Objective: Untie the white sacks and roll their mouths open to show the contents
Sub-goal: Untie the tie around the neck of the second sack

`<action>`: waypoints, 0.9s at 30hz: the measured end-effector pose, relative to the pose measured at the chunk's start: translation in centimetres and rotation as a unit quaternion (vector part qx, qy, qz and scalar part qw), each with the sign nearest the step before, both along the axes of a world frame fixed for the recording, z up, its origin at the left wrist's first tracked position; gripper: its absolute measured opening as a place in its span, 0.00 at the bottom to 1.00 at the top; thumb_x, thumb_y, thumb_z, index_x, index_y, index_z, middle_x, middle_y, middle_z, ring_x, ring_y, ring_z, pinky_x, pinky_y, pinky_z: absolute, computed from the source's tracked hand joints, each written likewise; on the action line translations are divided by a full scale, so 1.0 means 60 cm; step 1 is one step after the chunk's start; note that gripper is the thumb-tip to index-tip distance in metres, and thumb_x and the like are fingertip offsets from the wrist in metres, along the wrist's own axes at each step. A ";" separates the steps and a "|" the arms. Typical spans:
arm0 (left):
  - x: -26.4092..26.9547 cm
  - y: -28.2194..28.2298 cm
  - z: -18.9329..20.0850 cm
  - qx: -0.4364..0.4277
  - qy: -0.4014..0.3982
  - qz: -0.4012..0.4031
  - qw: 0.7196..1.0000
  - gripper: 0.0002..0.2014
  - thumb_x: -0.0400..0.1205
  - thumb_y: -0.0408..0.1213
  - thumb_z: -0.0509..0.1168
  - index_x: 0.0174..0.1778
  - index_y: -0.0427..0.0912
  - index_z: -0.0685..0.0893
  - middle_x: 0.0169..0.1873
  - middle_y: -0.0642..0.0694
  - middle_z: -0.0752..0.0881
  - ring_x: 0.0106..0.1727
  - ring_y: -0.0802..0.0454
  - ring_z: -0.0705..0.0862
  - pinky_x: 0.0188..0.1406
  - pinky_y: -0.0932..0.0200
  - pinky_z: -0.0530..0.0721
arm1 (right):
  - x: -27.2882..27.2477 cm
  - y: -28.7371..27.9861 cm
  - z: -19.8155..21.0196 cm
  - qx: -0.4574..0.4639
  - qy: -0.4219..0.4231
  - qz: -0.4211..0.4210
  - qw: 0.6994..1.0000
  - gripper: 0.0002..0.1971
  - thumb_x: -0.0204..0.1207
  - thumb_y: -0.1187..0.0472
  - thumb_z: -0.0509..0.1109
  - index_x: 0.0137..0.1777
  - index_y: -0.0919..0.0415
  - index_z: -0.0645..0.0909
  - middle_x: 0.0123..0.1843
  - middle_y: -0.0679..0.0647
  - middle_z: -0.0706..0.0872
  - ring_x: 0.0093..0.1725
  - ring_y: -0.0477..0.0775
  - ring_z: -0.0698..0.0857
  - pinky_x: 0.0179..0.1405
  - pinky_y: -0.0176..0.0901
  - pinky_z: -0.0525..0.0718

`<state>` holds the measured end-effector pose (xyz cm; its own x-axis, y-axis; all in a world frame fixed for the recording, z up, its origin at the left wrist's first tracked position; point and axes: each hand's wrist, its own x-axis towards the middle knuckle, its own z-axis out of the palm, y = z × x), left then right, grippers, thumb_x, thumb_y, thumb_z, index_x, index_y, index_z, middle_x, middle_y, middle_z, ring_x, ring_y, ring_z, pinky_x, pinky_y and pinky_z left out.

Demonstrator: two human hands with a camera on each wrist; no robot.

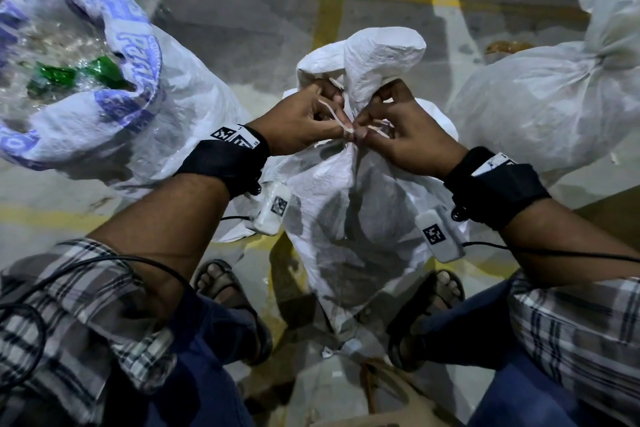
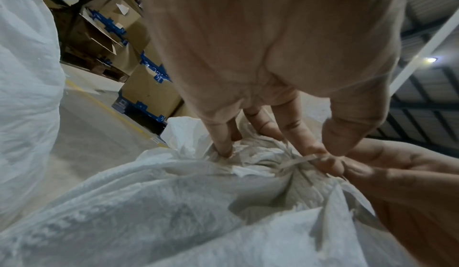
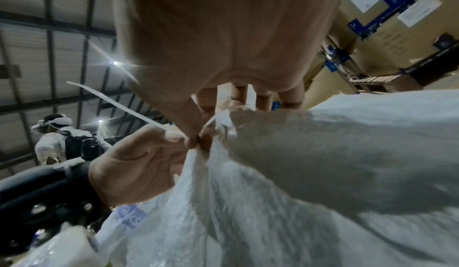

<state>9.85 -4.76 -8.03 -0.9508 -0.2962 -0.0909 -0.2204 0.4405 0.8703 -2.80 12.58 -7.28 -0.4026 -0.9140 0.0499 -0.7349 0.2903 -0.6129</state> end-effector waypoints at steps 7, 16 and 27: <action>0.005 0.004 0.014 -0.130 0.051 -0.058 0.988 0.02 0.79 0.42 0.76 0.47 0.52 0.92 0.55 0.44 0.81 0.61 0.44 0.81 0.66 0.43 0.81 | -0.004 0.000 0.011 -0.010 -0.006 -0.021 1.000 0.02 0.76 0.63 0.78 0.46 0.57 0.91 0.60 0.60 0.74 0.59 0.47 0.76 0.50 0.14 0.68; -0.001 0.015 0.017 -0.181 0.083 0.004 0.980 0.06 0.80 0.46 0.72 0.44 0.51 0.93 0.35 0.60 0.89 0.33 0.69 0.81 0.35 0.70 0.72 | 0.012 0.013 0.021 -0.101 0.104 -0.036 0.989 0.22 0.70 0.40 0.79 0.57 0.55 0.87 0.60 0.58 0.78 0.63 0.56 0.79 0.64 0.47 0.78; 0.000 0.019 0.028 -0.003 0.092 -0.007 0.996 0.07 0.81 0.29 0.73 0.52 0.31 0.92 0.48 0.38 0.93 0.51 0.41 0.91 0.59 0.48 0.87 | -0.010 0.019 0.038 -0.148 -0.263 -0.083 0.950 0.10 0.82 0.59 0.73 0.41 0.60 0.91 0.38 0.60 0.91 0.36 0.53 0.84 0.37 0.50 0.81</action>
<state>9.86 -3.60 -6.37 -0.9552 -0.2831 0.0868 -0.0514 0.4472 0.8929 -3.42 13.70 -5.01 -0.5802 -0.8132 0.0467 -0.2632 0.1329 -0.9555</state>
